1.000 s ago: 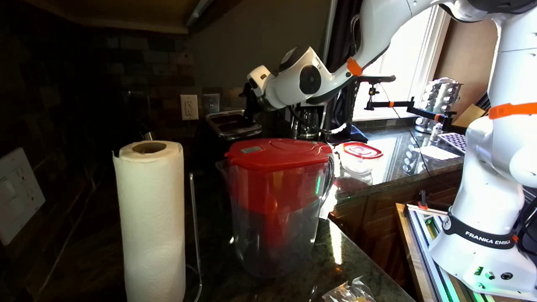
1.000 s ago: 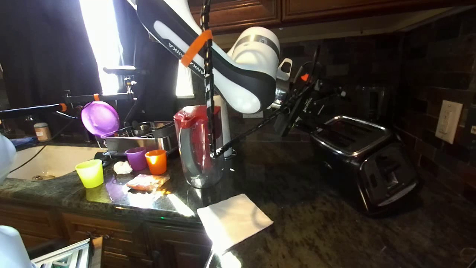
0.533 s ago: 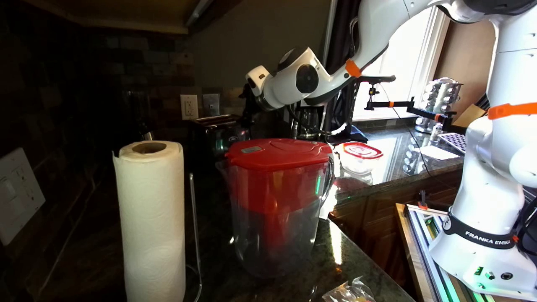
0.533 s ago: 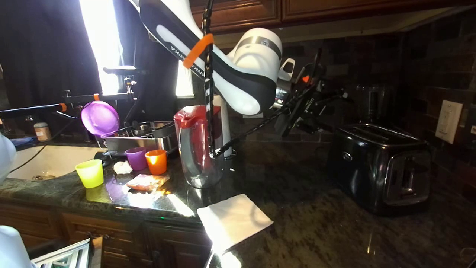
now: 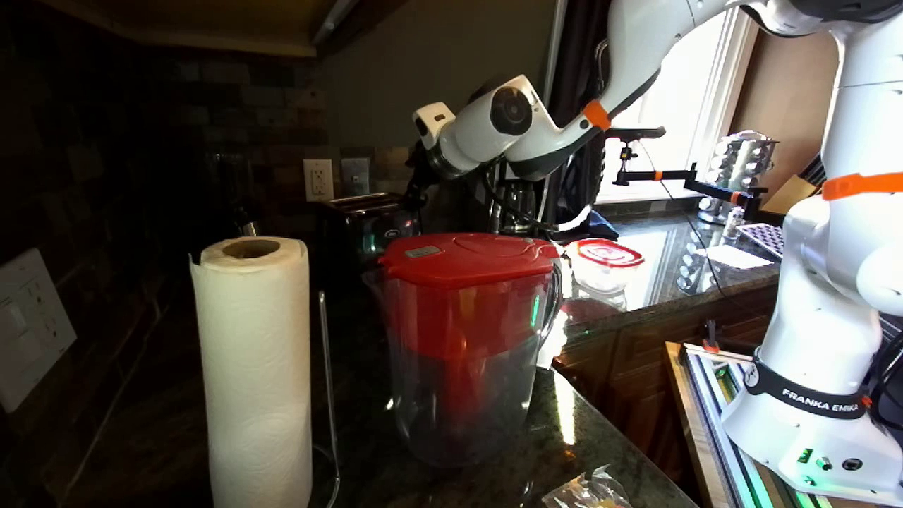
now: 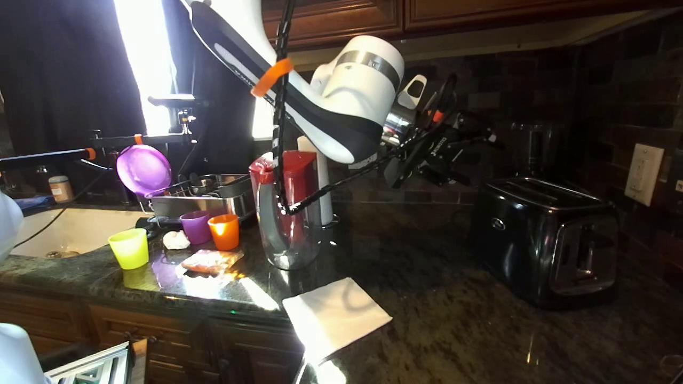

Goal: Make the toaster stand upright

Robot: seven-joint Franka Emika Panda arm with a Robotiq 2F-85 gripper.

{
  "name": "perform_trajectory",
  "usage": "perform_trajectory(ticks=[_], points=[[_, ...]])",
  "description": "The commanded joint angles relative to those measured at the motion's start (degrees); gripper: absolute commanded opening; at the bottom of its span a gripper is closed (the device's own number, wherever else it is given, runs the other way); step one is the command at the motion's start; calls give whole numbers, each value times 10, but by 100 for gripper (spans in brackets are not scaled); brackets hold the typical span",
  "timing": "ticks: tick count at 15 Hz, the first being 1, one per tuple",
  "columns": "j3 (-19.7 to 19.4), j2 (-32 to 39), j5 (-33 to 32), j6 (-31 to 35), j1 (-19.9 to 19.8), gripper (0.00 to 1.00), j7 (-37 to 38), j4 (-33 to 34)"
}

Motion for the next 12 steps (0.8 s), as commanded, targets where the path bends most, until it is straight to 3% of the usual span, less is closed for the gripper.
perform_trajectory(ticks=[1, 12], points=[[-1, -59, 102, 24, -4, 100, -57, -65], [1, -212, 453, -71, 1, 100, -247, -210]])
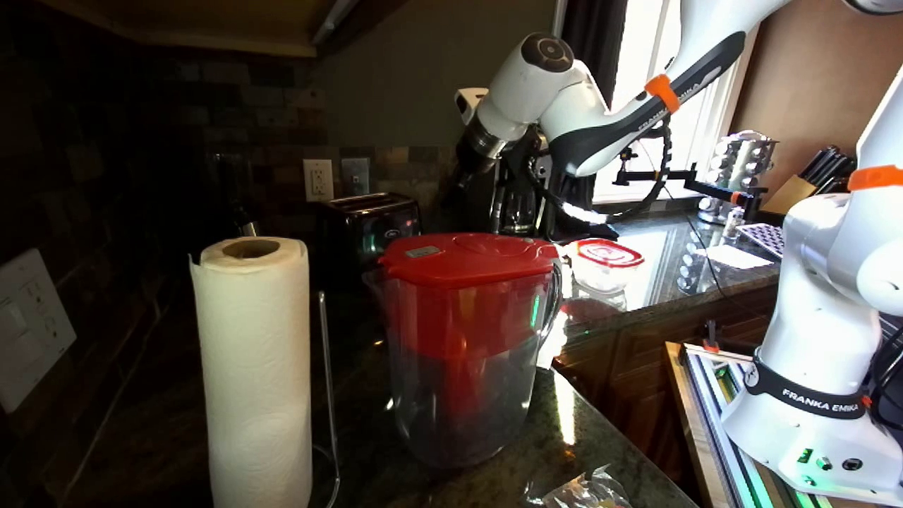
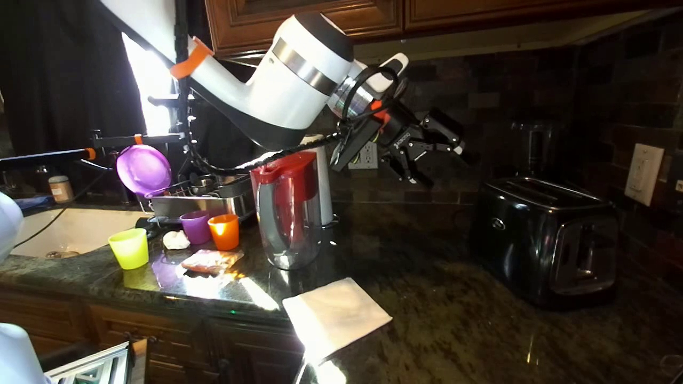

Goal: Make the toaster stand upright

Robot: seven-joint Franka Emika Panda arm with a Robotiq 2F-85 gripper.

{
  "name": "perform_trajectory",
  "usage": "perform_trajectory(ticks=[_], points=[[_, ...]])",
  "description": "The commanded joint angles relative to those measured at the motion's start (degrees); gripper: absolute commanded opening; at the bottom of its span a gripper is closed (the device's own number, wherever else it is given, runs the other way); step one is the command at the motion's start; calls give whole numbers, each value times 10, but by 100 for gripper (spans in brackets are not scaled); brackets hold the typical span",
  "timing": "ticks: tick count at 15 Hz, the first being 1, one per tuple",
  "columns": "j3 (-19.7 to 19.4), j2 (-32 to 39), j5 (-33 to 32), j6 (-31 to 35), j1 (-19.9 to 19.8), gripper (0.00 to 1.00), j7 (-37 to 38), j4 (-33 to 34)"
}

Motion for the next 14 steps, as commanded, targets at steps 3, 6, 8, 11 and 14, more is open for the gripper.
perform_trajectory(ticks=[3, 6, 8, 11, 14], points=[[1, -90, 175, -44, 1, 100, -114, -69], [5, -122, 261, -55, 0, 100, -150, -86], [12, -145, 300, -59, -5, 100, -162, -98], [27, -177, 331, -54, -17, 100, -166, -120], [44, -205, 337, -47, -35, 100, -160, -140]])
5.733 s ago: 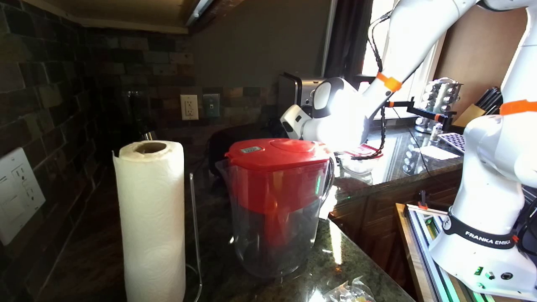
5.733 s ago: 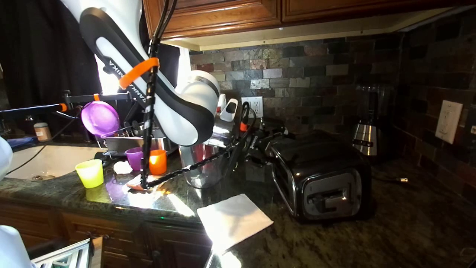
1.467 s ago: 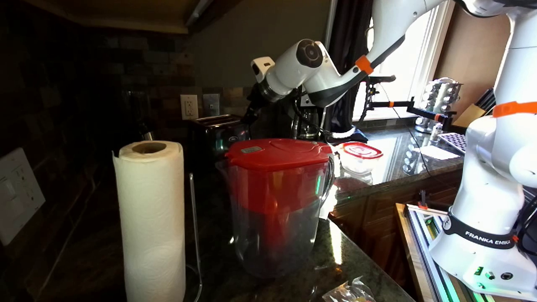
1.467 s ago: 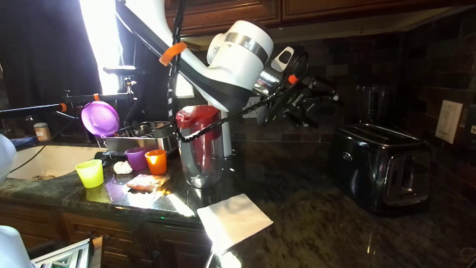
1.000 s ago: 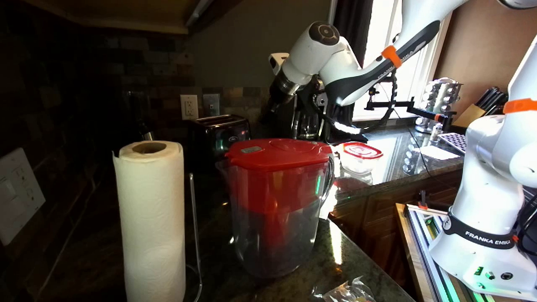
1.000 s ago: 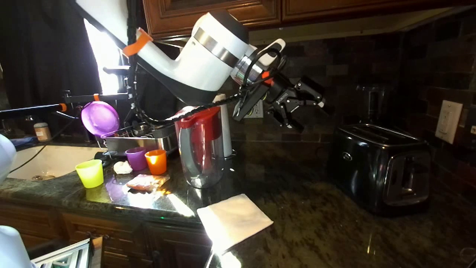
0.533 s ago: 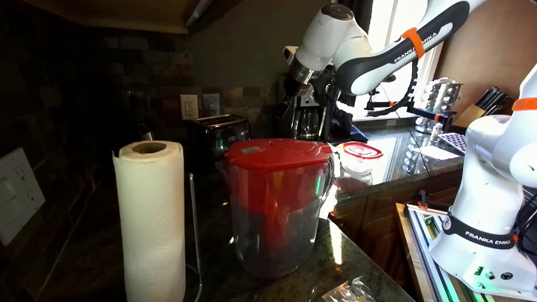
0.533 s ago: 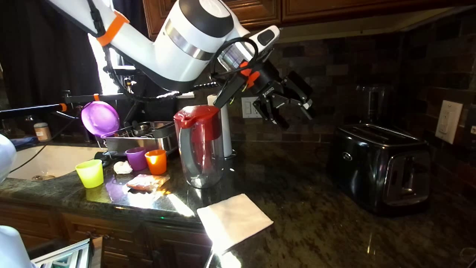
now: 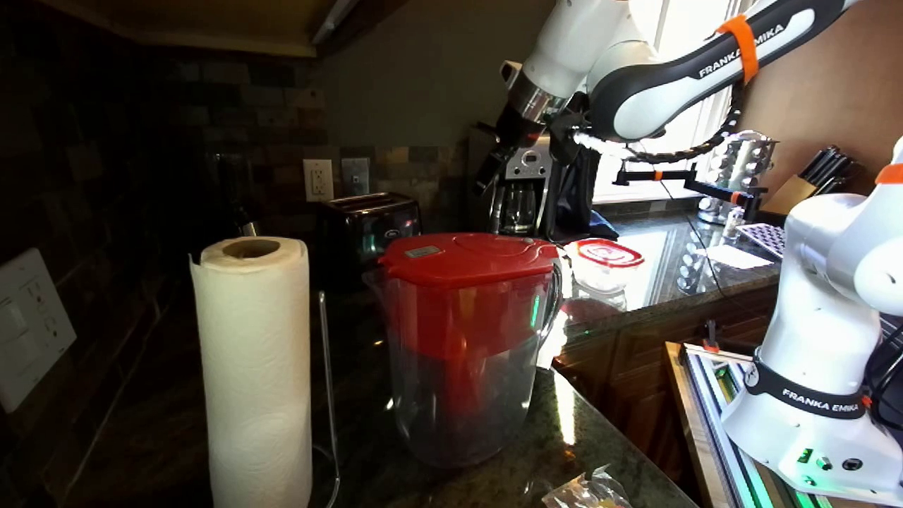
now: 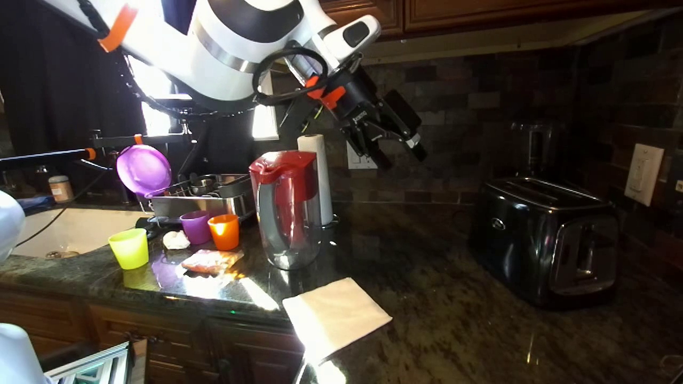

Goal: Make the toaster stand upright

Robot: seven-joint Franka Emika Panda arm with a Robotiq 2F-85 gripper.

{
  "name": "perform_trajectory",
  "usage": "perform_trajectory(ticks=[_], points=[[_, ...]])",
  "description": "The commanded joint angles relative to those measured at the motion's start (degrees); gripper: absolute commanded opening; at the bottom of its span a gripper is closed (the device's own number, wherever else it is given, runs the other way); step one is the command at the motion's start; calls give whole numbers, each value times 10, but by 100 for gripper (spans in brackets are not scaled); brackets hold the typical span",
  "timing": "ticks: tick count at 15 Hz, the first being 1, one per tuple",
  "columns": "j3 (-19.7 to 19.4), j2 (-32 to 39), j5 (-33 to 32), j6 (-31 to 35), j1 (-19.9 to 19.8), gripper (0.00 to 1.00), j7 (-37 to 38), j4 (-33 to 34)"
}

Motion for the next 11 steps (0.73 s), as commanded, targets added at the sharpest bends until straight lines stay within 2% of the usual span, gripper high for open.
perform_trajectory(ticks=[1, 2, 3, 11], points=[[26, -57, 30, -2, -26, 100, -11, -45], [30, -65, 32, 0, -31, 100, -9, -51], [36, -30, 30, 5, -38, 100, -14, -21], [47, -32, 28, 4, -49, 100, -12, -21]])
